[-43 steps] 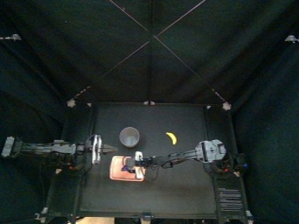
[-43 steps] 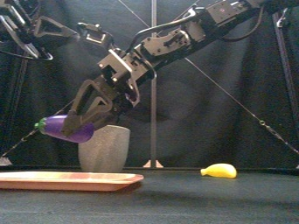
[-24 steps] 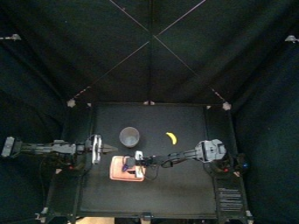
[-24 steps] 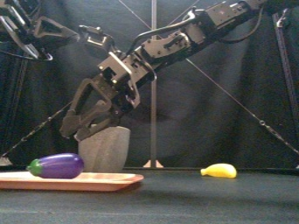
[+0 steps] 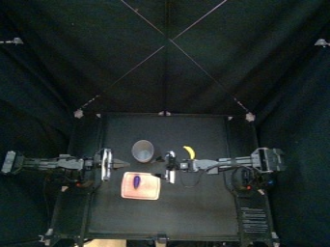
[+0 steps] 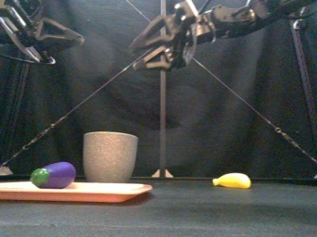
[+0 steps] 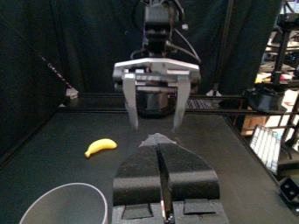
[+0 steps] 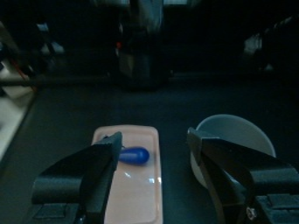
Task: Pick the eggplant then place it on the pink plate
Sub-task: Drop eggplant on the pink plate and return to neutral
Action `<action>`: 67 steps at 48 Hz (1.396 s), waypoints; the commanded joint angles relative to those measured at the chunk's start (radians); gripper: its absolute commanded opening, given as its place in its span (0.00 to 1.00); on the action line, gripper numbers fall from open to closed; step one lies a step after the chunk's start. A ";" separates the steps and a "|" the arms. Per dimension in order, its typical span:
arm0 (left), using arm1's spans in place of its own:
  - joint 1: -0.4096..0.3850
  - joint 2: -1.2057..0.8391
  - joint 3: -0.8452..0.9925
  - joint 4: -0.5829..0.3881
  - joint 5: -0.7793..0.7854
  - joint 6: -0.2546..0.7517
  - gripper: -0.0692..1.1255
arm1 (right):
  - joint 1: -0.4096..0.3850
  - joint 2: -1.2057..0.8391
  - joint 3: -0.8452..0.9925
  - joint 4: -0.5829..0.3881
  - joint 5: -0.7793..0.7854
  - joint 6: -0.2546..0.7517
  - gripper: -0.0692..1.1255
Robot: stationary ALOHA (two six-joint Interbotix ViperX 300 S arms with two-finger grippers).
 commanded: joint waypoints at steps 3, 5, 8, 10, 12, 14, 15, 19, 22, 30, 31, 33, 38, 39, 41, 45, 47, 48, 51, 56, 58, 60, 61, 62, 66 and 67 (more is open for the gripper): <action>0.005 0.000 -0.011 0.000 -0.006 0.002 0.03 | -0.018 -0.175 0.149 0.032 -0.153 -0.005 0.85; 0.005 0.000 -0.011 0.000 -0.006 0.002 0.03 | -0.026 -0.210 0.190 0.038 -0.183 -0.006 0.85; 0.008 -0.002 -0.008 0.000 -0.006 0.002 0.03 | -0.035 -0.264 0.249 0.046 -0.209 -0.008 0.85; 0.011 -0.003 -0.008 0.000 -0.005 0.000 0.03 | -0.044 -0.313 0.290 0.046 -0.221 -0.008 0.85; 0.014 -0.003 -0.006 0.000 -0.006 0.002 0.03 | -0.049 -0.354 0.324 0.049 -0.233 -0.008 0.85; 0.014 -0.003 -0.006 0.000 -0.005 0.002 0.03 | -0.052 -0.399 0.353 0.054 -0.245 -0.005 0.85; 0.015 -0.003 -0.006 0.000 -0.006 0.002 0.03 | -0.054 -0.420 0.367 0.060 -0.253 -0.005 0.85; 0.017 -0.005 -0.005 0.000 -0.006 0.000 0.03 | -0.055 -0.508 0.419 0.084 -0.276 -0.008 0.85; 0.018 -0.003 -0.005 0.000 -0.006 0.000 0.03 | -0.055 -0.571 0.454 0.091 -0.279 -0.011 0.85; 0.018 -0.005 -0.005 0.000 -0.006 0.000 0.03 | -0.069 -0.730 0.549 0.074 -0.267 -0.011 0.85; 0.020 -0.005 -0.005 0.000 -0.006 0.000 0.03 | -0.071 -0.747 0.560 0.069 -0.264 -0.011 0.85; 0.020 -0.005 -0.003 0.000 -0.006 0.002 0.03 | -0.071 -0.779 0.577 0.054 -0.247 -0.011 0.85; 0.020 -0.003 -0.003 0.000 -0.006 0.002 0.03 | -0.069 -0.844 0.612 0.017 -0.201 -0.005 0.85; 0.020 -0.005 -0.003 0.000 -0.005 0.002 0.03 | -0.071 -0.853 0.617 0.014 -0.192 -0.005 0.85; 0.021 -0.005 -0.003 0.000 -0.006 0.002 0.03 | -0.071 -0.867 0.626 0.011 -0.176 -0.003 0.85; 0.023 -0.005 -0.003 0.000 -0.006 0.002 0.03 | -0.069 -0.877 0.637 0.012 -0.155 -0.003 0.85; 0.025 -0.005 -0.002 0.000 -0.005 0.002 0.03 | -0.071 -0.877 0.637 0.012 -0.147 -0.003 0.85; 0.025 -0.005 -0.002 0.000 -0.006 0.002 0.03 | -0.069 -0.877 0.637 0.014 -0.146 -0.002 0.85; 0.026 -0.005 0.000 0.000 -0.006 0.002 0.03 | -0.069 -0.874 0.634 0.012 -0.143 -0.002 0.85; 0.031 -0.005 0.002 0.000 -0.006 0.002 0.03 | -0.069 -0.870 0.632 0.009 -0.141 -0.003 0.85; 0.032 -0.003 0.002 0.000 -0.006 0.000 0.03 | -0.069 -0.870 0.634 0.008 -0.143 -0.003 0.85; 0.032 -0.005 0.002 0.000 -0.006 0.002 0.03 | -0.069 -0.870 0.635 0.006 -0.143 -0.003 0.85; 0.032 -0.005 0.002 0.000 -0.006 0.002 0.03 | -0.069 -0.870 0.635 0.006 -0.143 -0.003 0.85; 0.034 -0.005 0.002 0.000 -0.005 0.002 0.03 | -0.069 -0.870 0.635 0.006 -0.141 -0.003 0.85; 0.034 -0.003 0.002 0.000 -0.005 0.002 0.03 | -0.069 -0.870 0.638 0.005 -0.143 -0.003 0.85; 0.034 -0.003 0.002 0.000 -0.006 0.002 0.03 | -0.069 -0.870 0.637 0.005 -0.141 -0.003 0.85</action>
